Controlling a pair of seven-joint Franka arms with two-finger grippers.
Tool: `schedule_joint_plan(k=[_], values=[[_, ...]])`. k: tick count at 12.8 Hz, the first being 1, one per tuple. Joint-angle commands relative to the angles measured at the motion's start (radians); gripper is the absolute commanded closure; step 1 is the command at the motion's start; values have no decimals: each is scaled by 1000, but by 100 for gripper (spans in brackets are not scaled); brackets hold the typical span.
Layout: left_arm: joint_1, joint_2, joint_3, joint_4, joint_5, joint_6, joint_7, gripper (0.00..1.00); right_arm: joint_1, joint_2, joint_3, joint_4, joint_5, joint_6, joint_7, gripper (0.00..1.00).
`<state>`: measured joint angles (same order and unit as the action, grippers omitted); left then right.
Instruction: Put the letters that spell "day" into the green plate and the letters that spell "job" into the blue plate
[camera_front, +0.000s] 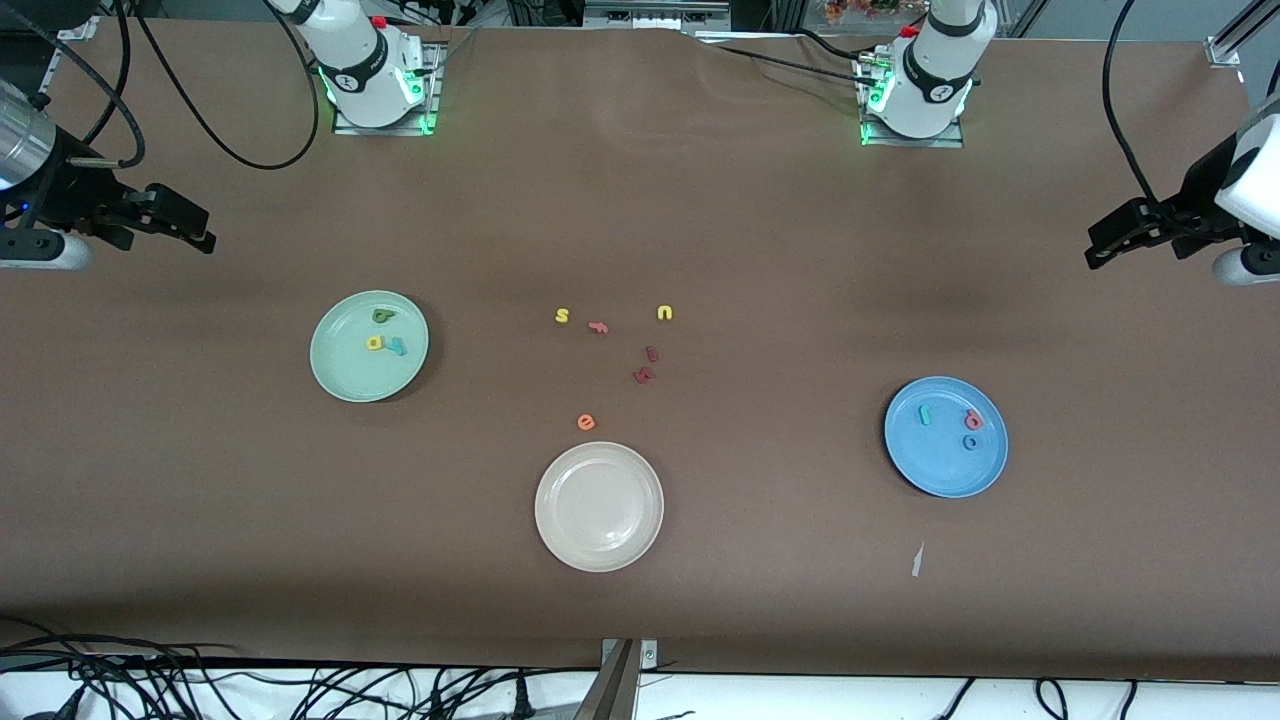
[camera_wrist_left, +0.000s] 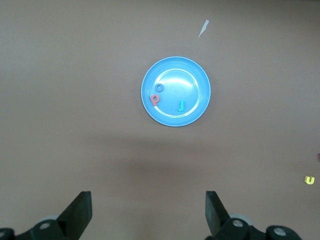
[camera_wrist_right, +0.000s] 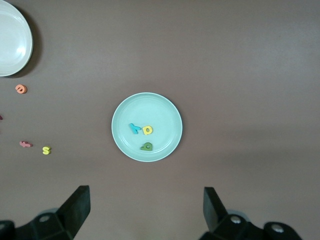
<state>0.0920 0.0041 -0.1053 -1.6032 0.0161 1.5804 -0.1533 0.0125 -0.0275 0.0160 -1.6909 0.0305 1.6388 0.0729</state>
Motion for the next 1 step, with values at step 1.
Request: schedule_joint_plan(k=[1], values=[[5, -3, -2, 0, -21, -11, -2, 0, 7, 1, -5, 14, -15, -17, -7, 0]])
